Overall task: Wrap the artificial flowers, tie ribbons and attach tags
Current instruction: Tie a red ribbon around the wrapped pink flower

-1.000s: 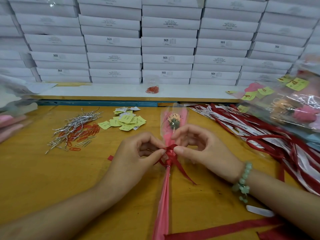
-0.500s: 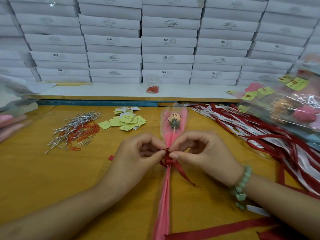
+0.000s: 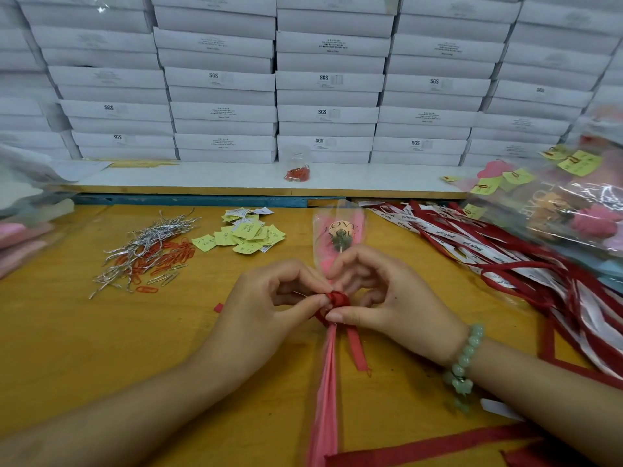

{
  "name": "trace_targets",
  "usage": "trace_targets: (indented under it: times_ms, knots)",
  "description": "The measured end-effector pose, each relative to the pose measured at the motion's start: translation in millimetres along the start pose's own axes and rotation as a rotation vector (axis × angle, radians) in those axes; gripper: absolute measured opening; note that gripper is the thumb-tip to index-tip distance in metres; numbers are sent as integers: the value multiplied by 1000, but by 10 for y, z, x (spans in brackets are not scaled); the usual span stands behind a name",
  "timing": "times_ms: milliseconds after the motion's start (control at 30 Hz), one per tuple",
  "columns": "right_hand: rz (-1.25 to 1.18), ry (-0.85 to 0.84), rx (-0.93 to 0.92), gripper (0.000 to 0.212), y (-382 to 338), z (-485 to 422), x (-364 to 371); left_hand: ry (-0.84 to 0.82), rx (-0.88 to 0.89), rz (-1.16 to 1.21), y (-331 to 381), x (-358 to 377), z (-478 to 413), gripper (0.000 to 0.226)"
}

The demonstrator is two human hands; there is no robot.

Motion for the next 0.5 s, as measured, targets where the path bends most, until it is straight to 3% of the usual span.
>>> trace_targets:
  times_ms: [200,500]
  knots:
    - [7,-24,-4,30,-35,3,44,3,36,-54,31,-4,10,5]
    - [269,-12,-58,25,-70,20,89,10,122,-167,116,-4,19,6]
Point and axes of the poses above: each hand's wrist, its own z-axis away from the middle knuckle, its own x-axis out of the palm, y = z × x, the point moved 7 cm from there along -z, towards the middle knuckle, and after that the axes turned 8 degrees about -z, right-handed, at the moved point
